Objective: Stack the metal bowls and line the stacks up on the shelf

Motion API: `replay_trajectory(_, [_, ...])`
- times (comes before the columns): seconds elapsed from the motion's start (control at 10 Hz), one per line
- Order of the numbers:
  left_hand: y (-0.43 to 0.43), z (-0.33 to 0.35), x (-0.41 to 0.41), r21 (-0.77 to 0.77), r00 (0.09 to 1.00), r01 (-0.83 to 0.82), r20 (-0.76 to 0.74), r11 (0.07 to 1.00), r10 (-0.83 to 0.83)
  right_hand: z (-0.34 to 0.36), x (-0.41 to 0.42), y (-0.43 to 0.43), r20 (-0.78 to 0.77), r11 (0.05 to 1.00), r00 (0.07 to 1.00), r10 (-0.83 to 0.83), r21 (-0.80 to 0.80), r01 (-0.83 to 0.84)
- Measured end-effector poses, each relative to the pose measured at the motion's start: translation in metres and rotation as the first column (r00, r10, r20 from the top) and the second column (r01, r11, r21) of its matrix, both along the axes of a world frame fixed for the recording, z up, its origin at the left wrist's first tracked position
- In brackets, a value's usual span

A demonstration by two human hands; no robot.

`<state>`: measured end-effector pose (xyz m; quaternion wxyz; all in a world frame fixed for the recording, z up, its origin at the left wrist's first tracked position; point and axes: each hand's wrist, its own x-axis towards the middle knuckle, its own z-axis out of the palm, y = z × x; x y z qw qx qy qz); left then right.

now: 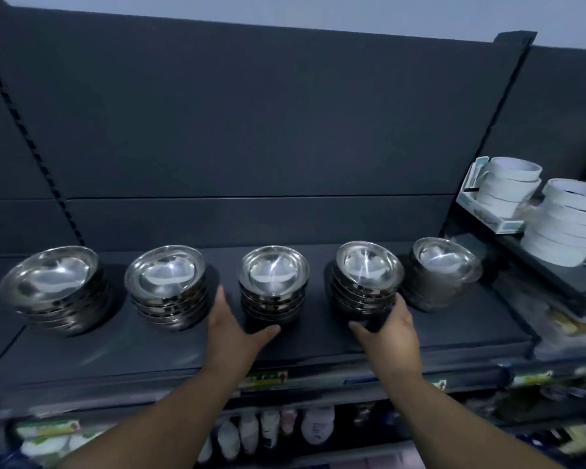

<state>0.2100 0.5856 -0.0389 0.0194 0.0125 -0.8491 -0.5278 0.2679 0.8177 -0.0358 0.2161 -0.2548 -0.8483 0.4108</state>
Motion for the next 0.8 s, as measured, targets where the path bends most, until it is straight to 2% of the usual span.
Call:
replay_trajectory(0.2, [0.023,-0.006,-0.008,0.007,0.998,-0.066,0.013,0.998,0.066,-0.015,-0.019,0.018,-0.034,0.999,0.999,0.042,-0.029,-0.043])
replay_trajectory(0.4, [0.03,0.0,-0.007,-0.005,0.998,-0.056,-0.012,0.998,0.056,-0.021,-0.028,0.024,-0.071,0.998,0.995,0.063,-0.023,-0.065])
replay_trajectory(0.7, [0.031,0.006,-0.006,-0.05,0.998,-0.057,0.015,0.997,0.058,-0.017,-0.031,0.027,-0.039,0.996,0.996,0.083,-0.013,-0.084])
replay_trajectory(0.8, [0.032,0.005,-0.001,-0.046,0.997,-0.074,0.009,0.996,0.075,-0.02,-0.025,0.023,0.024,0.997,0.997,0.073,-0.002,-0.073])
